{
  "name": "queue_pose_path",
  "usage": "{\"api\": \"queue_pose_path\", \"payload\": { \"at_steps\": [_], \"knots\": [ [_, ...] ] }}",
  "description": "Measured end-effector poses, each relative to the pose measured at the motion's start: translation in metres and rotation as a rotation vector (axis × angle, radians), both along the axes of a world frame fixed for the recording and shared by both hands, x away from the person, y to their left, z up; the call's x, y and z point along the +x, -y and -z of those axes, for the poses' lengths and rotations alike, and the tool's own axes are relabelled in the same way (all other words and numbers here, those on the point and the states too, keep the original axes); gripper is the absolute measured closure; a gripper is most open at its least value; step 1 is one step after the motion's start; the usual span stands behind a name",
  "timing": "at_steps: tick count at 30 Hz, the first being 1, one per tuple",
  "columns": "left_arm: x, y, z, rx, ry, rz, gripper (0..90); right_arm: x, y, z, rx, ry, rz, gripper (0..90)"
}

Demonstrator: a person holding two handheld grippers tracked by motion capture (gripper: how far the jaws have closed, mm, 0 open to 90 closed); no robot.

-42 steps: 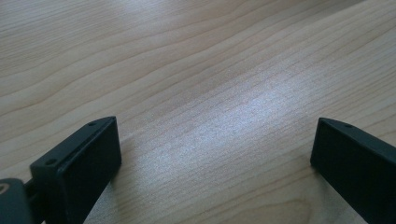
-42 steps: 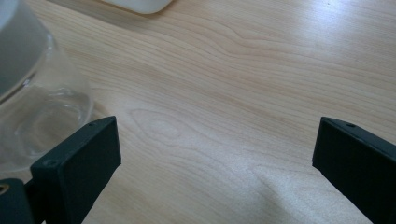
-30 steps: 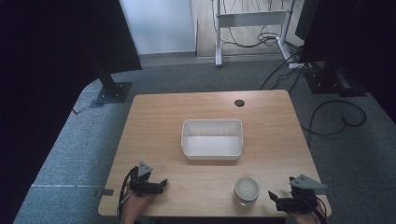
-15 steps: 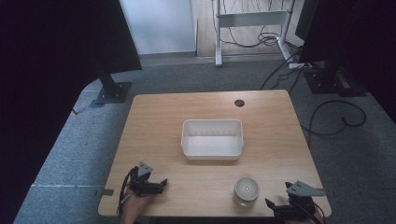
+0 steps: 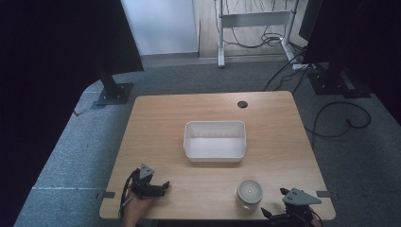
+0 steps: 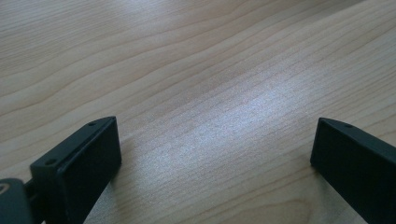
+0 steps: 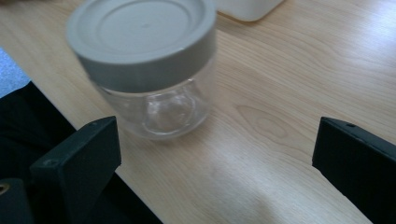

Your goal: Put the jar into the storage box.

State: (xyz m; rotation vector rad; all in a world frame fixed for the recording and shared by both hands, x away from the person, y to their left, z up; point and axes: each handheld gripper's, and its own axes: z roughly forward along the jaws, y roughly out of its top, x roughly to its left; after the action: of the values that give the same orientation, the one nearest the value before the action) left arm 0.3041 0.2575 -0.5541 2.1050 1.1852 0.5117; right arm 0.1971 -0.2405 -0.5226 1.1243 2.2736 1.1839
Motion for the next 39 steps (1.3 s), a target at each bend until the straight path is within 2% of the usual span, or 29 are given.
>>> {"api": "queue_pose_path", "payload": {
  "at_steps": [6, 15, 28, 39],
  "knots": [
    [0.000, 0.000, 0.000, 0.000, 0.001, 0.000, 1.8, -0.003, -0.009, 0.000, -0.003, 0.007, -0.039, 0.3],
    [0.000, 0.000, 0.000, 0.000, 0.000, 0.001, 1.8, 0.002, -0.024, 0.001, -0.008, 0.019, -0.077, 0.0],
    [0.000, 0.000, 0.000, 0.000, 0.001, 0.001, 1.8, 0.016, -0.044, 0.004, -0.013, 0.034, -0.083, 0.3],
    [0.000, 0.000, 0.000, 0.000, 0.001, 0.000, 1.8, 0.024, -0.054, 0.009, -0.019, 0.038, -0.085, 3.9]
  ]
}}
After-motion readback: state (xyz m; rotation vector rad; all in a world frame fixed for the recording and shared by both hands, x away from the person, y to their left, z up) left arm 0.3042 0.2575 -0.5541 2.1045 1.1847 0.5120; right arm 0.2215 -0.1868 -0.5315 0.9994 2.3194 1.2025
